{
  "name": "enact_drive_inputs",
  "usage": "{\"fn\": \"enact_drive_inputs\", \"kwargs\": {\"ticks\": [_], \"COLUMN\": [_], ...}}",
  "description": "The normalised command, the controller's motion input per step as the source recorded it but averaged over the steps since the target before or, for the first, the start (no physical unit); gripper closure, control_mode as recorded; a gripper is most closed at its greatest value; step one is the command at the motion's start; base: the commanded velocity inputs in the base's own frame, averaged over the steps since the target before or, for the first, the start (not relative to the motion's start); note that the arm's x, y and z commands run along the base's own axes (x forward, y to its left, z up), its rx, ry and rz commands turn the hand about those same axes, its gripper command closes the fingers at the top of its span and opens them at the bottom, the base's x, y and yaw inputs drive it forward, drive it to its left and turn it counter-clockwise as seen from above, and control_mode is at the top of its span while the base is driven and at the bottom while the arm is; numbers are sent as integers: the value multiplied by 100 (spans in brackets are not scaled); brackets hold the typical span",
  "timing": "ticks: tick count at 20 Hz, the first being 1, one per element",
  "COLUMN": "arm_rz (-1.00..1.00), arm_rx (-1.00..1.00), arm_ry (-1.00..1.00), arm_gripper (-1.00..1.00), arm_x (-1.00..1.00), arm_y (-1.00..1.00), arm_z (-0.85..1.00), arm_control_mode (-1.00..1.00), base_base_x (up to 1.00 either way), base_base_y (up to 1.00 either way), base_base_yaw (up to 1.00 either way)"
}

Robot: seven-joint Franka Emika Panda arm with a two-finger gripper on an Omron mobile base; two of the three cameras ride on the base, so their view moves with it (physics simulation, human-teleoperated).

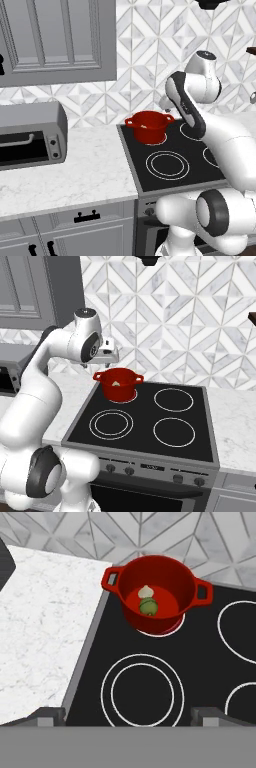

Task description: Put the lime and garlic in the pot. Retrieve the spatula and lightly stir the vegetables in the pot.

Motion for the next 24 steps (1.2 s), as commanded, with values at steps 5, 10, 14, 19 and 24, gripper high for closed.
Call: {"fn": "enact_drive_inputs", "kwargs": {"ticks": [5,10,14,19,24], "arm_rz": [0,0,-1,0,0], "arm_rx": [0,0,1,0,0], "arm_ry": [0,0,0,0,0], "arm_gripper": [-100,-100,-100,-100,-100], "arm_x": [0,0,-14,0,0], "arm_y": [0,0,-19,0,0], "arm_z": [0,0,-11,0,0], "arm_control_mode": [-100,-100,100,100,100], "base_base_x": [0,0,-7,-43,-35], "base_base_y": [0,0,-25,-100,-100], "base_base_yaw": [0,0,-3,-12,-10]}}
